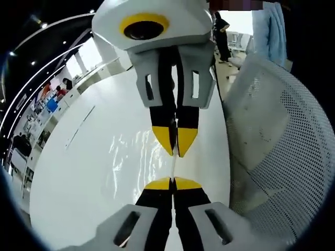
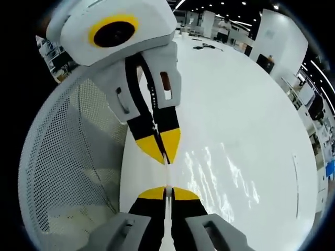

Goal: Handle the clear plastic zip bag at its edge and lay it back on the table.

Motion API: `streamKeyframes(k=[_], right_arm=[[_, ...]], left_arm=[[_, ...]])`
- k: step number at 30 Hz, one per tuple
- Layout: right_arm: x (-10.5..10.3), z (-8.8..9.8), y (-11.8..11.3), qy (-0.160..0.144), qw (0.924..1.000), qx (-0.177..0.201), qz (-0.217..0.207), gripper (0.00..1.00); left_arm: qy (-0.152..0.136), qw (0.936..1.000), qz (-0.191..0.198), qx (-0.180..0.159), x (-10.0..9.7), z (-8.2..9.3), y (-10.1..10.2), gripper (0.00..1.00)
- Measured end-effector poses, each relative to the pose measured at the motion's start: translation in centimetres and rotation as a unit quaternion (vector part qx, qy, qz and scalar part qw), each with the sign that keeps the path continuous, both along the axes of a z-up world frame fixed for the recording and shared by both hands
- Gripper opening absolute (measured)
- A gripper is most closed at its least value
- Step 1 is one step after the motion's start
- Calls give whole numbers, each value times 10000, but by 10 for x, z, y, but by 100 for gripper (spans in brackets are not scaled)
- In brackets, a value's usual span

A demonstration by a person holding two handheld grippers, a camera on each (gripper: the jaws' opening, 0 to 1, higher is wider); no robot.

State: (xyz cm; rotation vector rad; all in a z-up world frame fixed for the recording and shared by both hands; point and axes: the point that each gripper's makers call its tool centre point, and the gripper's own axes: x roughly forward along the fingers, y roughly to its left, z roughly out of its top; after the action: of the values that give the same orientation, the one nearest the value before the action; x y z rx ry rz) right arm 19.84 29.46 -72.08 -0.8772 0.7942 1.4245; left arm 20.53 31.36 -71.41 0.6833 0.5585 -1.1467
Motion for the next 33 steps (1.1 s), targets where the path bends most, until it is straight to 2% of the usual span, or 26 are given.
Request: streamKeyframes(k=[3, 13, 20, 33], right_arm=[[0, 0, -1, -15, 10000, -11, 0, 0], [2, -1, -5, -18, 10000, -7, -48, 0], [0, -2, -5, -27, 10000, 3, -13, 0], [-4, 1, 0, -20, 10000, 42, 8, 0]], left_arm=[[111, 9998, 144, -9, 1, -1, 3, 0], [144, 9997, 190, 2, 1, -1, 5, 0], [-28, 9999, -48, 100, -1, -3, 5, 0], [-5, 10000, -65, 19, -1, -1, -3, 0]])
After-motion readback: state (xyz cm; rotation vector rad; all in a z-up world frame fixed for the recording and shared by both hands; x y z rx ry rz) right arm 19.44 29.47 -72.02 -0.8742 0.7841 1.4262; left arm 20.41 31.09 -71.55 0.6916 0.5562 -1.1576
